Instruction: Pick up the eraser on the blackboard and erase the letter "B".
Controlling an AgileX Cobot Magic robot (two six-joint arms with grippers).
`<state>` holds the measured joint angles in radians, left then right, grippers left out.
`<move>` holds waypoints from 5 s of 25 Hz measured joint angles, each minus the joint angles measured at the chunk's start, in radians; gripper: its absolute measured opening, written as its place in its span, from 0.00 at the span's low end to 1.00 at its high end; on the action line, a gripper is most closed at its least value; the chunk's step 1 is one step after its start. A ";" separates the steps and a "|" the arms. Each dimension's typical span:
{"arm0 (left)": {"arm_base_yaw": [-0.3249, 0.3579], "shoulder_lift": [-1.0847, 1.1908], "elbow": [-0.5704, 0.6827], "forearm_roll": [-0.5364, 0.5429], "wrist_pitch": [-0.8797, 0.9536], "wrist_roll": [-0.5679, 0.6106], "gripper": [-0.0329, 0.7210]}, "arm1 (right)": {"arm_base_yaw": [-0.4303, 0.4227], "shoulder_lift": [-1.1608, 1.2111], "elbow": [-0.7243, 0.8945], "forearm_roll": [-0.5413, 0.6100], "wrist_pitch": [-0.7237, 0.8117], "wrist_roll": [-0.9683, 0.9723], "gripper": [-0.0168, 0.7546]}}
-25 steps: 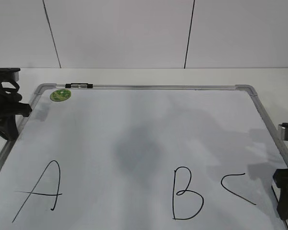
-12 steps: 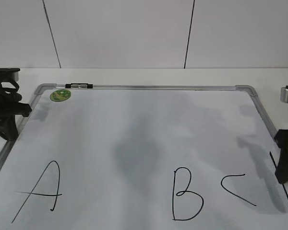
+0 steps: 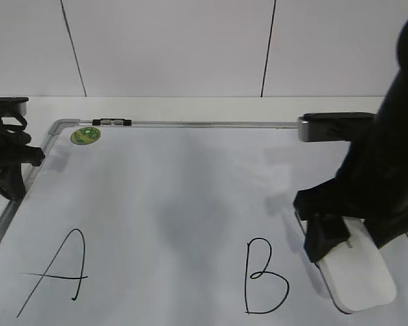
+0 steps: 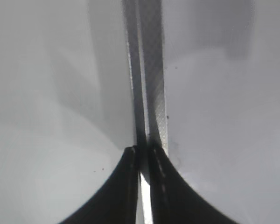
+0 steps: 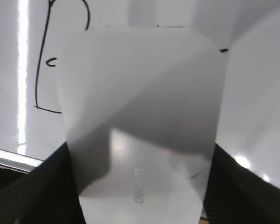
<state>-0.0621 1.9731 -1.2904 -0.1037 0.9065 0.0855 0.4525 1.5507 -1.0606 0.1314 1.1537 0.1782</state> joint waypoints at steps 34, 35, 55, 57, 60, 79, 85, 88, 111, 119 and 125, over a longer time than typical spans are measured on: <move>0.000 0.000 0.000 -0.002 0.012 0.000 0.07 | 0.321 0.427 -0.280 0.012 -0.015 0.051 0.72; 0.000 0.000 0.000 -0.002 0.012 0.000 0.07 | 0.340 0.427 -0.282 0.012 -0.020 0.051 0.72; 0.000 0.000 0.000 0.003 0.020 0.000 0.07 | 0.196 0.429 -0.284 0.011 -0.038 0.061 0.72; 0.000 0.000 0.000 0.003 0.020 0.000 0.07 | 0.151 0.429 -0.284 -0.005 -0.038 0.061 0.72; 0.000 0.000 0.000 -0.001 0.020 0.000 0.07 | 0.092 0.429 -0.285 -0.018 -0.037 0.061 0.72; 0.000 0.000 0.000 -0.009 0.024 0.000 0.07 | 0.147 0.429 -0.289 -0.109 -0.044 0.044 0.72; 0.000 0.000 0.000 -0.017 0.025 0.000 0.07 | 0.258 0.429 -0.289 -0.007 -0.053 -0.028 0.72; 0.000 0.000 0.000 -0.017 0.025 0.000 0.07 | 0.300 0.429 -0.293 0.007 -0.053 -0.034 0.72; 0.000 0.000 0.000 -0.024 0.027 0.000 0.07 | 0.120 0.453 -0.350 -0.049 -0.047 -0.045 0.72; 0.000 0.000 0.000 -0.028 0.027 0.000 0.07 | 0.030 0.453 -0.361 -0.045 -0.056 -0.045 0.72; 0.000 0.000 0.000 -0.031 0.031 0.000 0.07 | 0.012 0.440 -0.449 -0.052 -0.011 -0.055 0.72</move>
<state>-0.0621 1.9731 -1.2904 -0.1344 0.9375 0.0855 0.4642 1.9911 -1.5094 0.0795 1.1424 0.1235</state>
